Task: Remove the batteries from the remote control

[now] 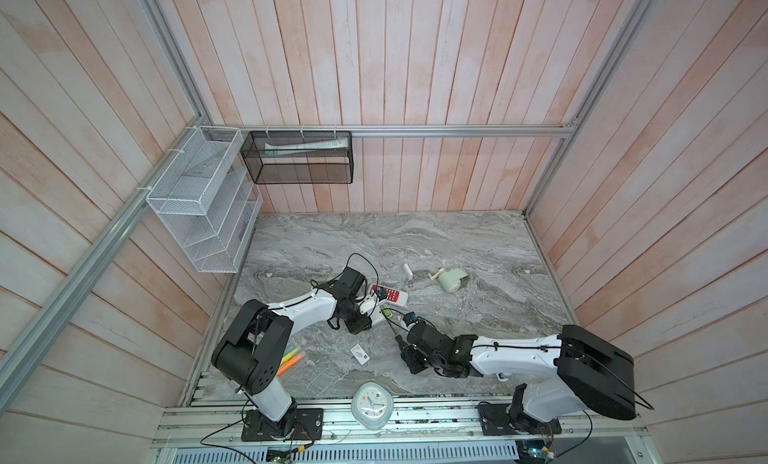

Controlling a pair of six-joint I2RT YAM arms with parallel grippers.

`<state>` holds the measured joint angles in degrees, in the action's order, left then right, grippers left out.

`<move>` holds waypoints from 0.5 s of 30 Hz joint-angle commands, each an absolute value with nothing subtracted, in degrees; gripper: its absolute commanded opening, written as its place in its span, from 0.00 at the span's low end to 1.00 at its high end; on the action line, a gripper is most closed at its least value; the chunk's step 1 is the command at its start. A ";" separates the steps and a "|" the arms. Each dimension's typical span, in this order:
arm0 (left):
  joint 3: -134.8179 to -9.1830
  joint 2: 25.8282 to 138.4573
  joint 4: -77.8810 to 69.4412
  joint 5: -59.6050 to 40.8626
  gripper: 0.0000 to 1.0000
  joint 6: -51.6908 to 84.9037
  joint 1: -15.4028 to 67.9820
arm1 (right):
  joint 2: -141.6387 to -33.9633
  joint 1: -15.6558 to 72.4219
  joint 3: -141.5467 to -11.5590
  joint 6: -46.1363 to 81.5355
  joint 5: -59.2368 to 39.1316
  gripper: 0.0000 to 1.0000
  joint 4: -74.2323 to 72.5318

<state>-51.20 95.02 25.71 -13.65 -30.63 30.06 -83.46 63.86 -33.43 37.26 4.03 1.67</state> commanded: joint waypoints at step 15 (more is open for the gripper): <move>-52.36 93.54 31.21 -11.62 0.50 -31.47 30.23 | -83.01 60.28 -33.82 37.18 6.03 0.00 7.08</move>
